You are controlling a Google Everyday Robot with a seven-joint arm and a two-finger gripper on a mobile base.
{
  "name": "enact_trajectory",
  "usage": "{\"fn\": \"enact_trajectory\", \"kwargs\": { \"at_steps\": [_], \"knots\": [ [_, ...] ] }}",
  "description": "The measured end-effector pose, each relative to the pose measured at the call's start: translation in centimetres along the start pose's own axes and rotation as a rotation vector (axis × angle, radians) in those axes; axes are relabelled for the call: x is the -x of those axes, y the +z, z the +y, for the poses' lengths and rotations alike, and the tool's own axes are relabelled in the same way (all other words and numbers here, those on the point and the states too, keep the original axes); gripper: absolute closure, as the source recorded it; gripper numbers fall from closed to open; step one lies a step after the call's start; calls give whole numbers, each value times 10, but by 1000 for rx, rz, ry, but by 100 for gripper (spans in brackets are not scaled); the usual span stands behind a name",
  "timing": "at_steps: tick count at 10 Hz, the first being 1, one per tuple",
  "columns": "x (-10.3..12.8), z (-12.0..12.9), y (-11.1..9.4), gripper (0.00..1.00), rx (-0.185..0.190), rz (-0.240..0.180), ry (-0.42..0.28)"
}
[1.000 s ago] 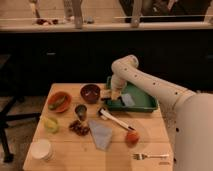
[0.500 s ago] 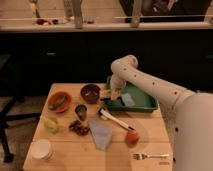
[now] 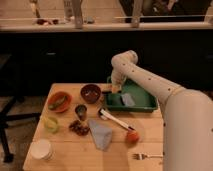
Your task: Wipe tray with eraser
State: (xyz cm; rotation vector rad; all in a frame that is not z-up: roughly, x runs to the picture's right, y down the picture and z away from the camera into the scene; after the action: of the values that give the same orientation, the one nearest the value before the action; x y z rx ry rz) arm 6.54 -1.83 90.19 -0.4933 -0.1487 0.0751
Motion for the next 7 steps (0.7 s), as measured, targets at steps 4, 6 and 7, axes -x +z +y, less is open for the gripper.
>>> {"fn": "enact_trajectory", "kwargs": {
  "at_steps": [4,6,7],
  "knots": [
    [-48,-30,17,100,-12,45,99],
    [-69,-27,20,100,-3,63,144],
    [-83,-24,24,100,3,79,164]
  ]
}}
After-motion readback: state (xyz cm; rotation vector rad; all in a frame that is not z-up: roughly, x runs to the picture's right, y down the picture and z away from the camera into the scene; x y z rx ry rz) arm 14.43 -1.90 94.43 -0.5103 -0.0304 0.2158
